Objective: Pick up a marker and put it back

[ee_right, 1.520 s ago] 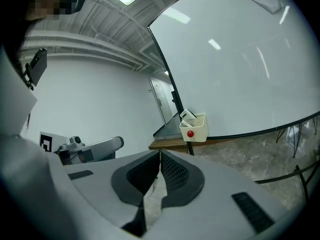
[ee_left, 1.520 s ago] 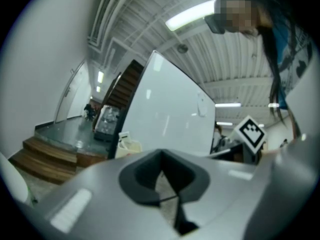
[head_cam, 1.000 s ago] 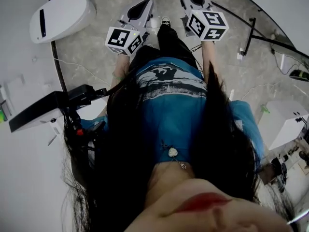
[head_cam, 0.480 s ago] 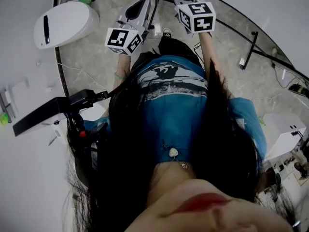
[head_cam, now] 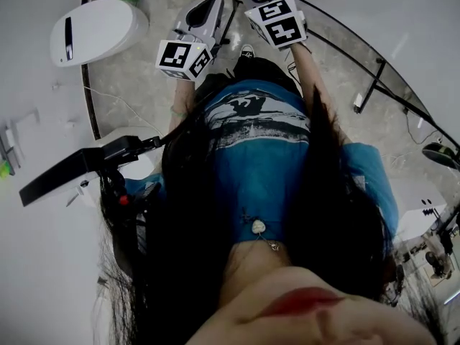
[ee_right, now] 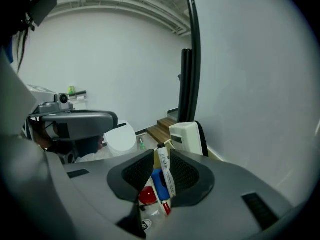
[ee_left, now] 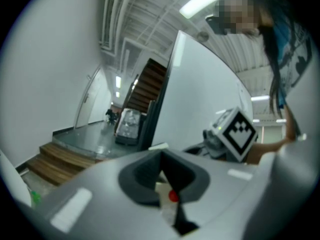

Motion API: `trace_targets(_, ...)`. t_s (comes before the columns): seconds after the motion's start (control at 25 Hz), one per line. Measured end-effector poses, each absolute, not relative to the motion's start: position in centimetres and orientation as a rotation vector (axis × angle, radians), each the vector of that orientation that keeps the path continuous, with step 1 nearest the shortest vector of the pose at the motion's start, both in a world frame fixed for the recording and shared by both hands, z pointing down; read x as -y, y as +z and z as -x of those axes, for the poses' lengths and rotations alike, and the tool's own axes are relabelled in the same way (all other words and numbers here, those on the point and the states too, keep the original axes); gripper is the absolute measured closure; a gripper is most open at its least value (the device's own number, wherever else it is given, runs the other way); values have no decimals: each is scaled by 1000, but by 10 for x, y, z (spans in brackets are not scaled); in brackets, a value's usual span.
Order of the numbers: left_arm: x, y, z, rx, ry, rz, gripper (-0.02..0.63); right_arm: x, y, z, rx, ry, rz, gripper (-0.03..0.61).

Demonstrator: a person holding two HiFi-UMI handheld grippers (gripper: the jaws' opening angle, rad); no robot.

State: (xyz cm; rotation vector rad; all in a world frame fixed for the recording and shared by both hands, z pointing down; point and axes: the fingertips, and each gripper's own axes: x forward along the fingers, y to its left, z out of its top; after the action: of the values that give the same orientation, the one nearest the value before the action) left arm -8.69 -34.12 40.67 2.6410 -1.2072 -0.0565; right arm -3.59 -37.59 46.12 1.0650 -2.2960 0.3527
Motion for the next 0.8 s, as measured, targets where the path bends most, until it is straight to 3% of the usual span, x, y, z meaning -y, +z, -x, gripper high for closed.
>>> trace_targets(0.28, 344, 408, 93, 1247, -69, -2622, 611, 369, 470, 49, 2147, 210, -948, 494)
trace_targets(0.8, 344, 405, 75, 1163, -49, -2669, 611, 355, 481, 26, 2034, 254, -1042, 495)
